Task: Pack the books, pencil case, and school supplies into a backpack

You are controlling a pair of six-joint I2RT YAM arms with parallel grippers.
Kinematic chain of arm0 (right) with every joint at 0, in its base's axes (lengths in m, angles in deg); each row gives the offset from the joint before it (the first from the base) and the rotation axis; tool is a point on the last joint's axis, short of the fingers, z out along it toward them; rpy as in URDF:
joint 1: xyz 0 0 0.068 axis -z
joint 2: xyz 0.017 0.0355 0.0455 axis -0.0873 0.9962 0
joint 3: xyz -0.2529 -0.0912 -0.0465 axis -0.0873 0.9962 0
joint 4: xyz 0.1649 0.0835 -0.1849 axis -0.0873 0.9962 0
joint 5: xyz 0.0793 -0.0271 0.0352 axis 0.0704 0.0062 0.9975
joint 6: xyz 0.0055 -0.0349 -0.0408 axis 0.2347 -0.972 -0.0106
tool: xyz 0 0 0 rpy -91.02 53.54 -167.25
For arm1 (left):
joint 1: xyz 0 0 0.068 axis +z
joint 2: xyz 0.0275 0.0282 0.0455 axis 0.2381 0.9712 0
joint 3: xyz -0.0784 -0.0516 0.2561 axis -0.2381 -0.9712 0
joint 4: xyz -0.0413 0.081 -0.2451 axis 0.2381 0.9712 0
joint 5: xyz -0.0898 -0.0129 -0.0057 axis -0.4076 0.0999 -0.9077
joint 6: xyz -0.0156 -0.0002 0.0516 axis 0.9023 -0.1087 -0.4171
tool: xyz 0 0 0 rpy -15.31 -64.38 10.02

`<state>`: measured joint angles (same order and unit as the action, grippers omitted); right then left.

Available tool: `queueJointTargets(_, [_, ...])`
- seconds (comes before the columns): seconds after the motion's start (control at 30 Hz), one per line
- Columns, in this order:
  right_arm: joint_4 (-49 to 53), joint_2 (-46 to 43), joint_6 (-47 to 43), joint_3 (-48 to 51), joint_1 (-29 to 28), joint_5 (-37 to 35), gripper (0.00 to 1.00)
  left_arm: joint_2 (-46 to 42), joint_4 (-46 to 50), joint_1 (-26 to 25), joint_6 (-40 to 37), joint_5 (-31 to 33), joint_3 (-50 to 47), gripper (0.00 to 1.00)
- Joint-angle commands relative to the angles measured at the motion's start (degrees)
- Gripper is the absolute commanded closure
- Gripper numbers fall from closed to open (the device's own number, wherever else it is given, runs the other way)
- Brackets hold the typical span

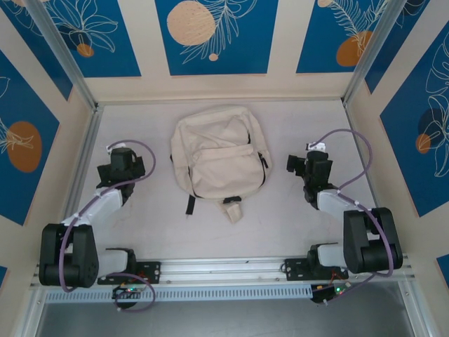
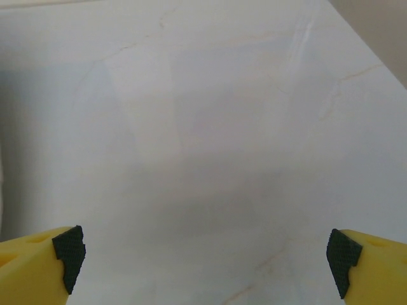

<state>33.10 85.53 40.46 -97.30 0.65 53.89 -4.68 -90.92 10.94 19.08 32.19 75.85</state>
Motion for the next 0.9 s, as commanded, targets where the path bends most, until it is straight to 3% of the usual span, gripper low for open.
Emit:
queueJointTargets(0.0, [-13.7,1.2,-3.7,3.0,-0.1,8.2,0.01,-0.6,-11.7,0.6,-6.8,-7.7,-4.1,0.04])
queueJointTargets(0.43, [-26.6,7.2,-4.8,6.6,0.1,15.1,0.01,0.6,-36.5,0.7,-10.7,-20.9,-15.6,0.02])
queueJointTargets(0.67, [-29.3,10.5,-4.1,6.5,0.5,14.3,0.01,6.7,-42.2,0.6,-9.9,-24.3,-14.9,0.01])
queueJointTargets(0.87, [-29.2,12.0,-3.6,5.5,0.6,13.4,0.01,12.0,-42.9,0.7,-9.3,-23.2,-12.9,0.0])
